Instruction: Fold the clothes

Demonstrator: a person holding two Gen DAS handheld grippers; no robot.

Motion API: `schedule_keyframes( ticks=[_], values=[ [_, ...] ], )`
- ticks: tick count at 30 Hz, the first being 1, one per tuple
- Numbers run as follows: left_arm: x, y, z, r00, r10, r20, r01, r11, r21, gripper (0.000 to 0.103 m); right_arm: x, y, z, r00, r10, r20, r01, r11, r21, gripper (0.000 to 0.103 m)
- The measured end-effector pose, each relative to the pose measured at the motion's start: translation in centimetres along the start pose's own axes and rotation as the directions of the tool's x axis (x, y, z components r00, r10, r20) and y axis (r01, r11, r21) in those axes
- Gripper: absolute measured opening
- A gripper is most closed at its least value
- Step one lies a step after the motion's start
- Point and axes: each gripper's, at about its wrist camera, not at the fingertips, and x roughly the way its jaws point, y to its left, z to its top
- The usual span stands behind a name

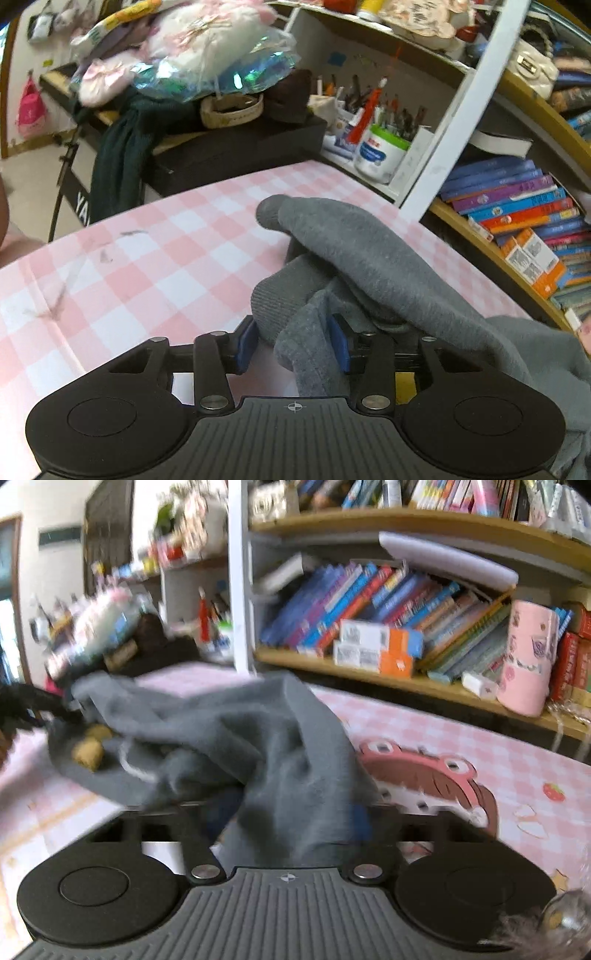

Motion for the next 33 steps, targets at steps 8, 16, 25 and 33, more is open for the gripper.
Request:
schedule_keyframes(
  ticks=[8, 16, 25, 33],
  values=[
    [-1.0, 2.0, 1.2, 0.999, -0.008, 0.033, 0.008, 1.0, -0.016, 0.017, -2.2, -4.8, 0.1, 0.984, 0.129, 0.124, -0.156, 0.958, 0.24, 0.012],
    [-1.8, 5.5, 2.5, 0.994, 0.089, 0.062, -0.085, 0.994, -0.075, 0.02, -2.6, -6.1, 0.2, 0.992, -0.039, 0.122, 0.002, 0.956, 0.293, 0.014],
    [-4.8, 6.1, 2.2, 0.984, 0.133, 0.115, -0.124, 0.988, -0.088, 0.051, -3.2, -5.5, -0.2, 0.987, -0.111, 0.115, 0.083, 0.97, 0.229, 0.06],
    [-7.4, 5.1, 2.2, 0.991, -0.065, 0.115, 0.076, 0.993, -0.088, 0.051, -6.4, -4.4, -2.9, 0.988, -0.133, 0.077, 0.121, 0.982, 0.146, 0.074]
  ],
)
